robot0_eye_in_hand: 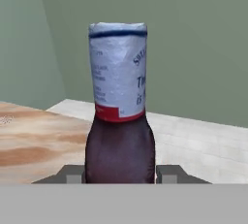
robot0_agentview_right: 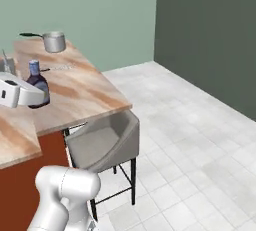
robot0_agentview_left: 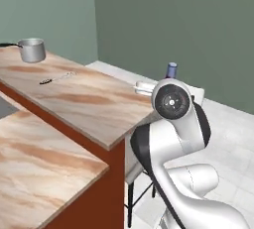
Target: Move the condiment bottle and oil and vinegar bottle from the cabinet to the dining counter.
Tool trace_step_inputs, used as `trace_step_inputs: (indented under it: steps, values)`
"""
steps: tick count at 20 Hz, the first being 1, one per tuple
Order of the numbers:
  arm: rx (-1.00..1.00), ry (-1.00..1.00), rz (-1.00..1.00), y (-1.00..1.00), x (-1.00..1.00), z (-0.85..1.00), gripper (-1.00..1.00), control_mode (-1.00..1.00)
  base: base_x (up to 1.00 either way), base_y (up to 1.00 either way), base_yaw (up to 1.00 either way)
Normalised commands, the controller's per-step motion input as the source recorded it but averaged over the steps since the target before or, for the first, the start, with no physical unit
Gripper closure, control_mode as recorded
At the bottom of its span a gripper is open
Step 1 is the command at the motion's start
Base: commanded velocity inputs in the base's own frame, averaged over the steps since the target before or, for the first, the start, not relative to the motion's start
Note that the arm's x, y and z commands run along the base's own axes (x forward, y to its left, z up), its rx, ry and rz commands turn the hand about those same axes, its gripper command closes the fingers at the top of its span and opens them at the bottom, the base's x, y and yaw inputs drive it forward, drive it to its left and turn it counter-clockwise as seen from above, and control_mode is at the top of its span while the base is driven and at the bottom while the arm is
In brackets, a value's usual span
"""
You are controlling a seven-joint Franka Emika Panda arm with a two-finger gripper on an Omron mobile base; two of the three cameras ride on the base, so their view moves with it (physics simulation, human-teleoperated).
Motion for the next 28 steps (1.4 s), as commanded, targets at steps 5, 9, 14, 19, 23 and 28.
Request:
trace_step_inputs:
  steps: [5,9,14,19,23,28]
  values:
    - [0.0,0.0,0.0,0.0,0.0,0.0,1.0,1.0,0.41,-0.02,0.65]
    - [0.0,0.0,0.0,0.0,0.0,0.0,1.0,1.0,0.4,-0.24,0.4]
    - [0.0,0.0,0.0,0.0,0.0,0.0,1.0,1.0,0.41,-0.35,0.28]
    - [0.0,0.0,0.0,0.0,0.0,0.0,1.0,1.0,0.43,-0.32,0.29]
    - [0.0,0.0,0.0,0.0,0.0,0.0,1.0,1.0,0.51,-0.23,0.32]
    - [0.0,0.0,0.0,0.0,0.0,0.0,1.0,1.0,0.54,-0.22,0.29]
